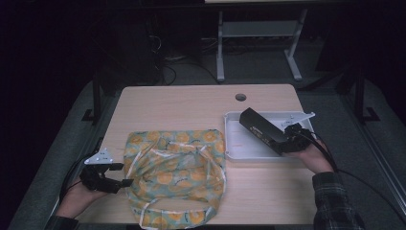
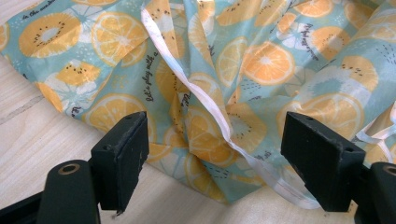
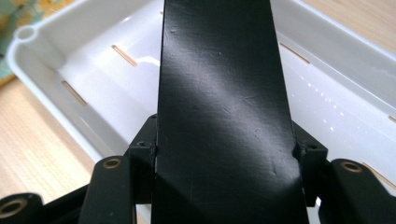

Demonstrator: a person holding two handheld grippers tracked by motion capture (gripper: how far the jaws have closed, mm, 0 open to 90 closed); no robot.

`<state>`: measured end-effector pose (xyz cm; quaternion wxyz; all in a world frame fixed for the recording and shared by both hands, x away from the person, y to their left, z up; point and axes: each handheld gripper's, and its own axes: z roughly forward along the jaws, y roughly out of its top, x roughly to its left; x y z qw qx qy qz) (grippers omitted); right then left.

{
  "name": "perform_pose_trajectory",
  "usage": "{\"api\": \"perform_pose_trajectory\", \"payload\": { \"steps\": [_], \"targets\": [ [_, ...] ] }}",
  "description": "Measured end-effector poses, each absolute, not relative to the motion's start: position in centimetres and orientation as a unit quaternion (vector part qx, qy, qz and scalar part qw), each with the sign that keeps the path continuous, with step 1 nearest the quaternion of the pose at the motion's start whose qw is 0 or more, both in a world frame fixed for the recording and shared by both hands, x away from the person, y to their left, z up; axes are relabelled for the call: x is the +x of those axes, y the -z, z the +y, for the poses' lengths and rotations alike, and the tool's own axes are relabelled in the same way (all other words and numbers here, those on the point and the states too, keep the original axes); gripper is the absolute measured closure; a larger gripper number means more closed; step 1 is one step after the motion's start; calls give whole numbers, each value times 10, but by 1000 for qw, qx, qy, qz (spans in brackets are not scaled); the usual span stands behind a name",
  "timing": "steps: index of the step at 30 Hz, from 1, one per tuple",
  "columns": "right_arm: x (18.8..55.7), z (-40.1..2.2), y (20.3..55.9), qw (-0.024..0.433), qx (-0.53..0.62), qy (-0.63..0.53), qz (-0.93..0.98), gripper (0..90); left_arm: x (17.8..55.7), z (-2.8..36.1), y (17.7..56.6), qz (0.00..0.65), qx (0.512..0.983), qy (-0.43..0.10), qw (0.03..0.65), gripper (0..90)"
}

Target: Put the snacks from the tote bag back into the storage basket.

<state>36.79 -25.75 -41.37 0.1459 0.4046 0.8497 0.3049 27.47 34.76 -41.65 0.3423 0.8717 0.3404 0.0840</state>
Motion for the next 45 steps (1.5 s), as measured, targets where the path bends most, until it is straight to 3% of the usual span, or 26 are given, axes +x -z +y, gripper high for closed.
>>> {"api": "perform_pose_trajectory", "payload": {
  "steps": [25,29,36,45],
  "targets": [
    [377,-259,440,117,427,-263,857,408,274,348,416,338,874,-82,340,236],
    [377,-259,443,105,434,-261,856,357,274,347,417,342,872,-79,342,236],
    [375,-262,428,111,440,-281,845,262,274,347,417,341,872,-78,341,236],
    [382,-248,398,120,440,-295,840,298,274,345,417,338,875,-77,337,236]
  ]
}}
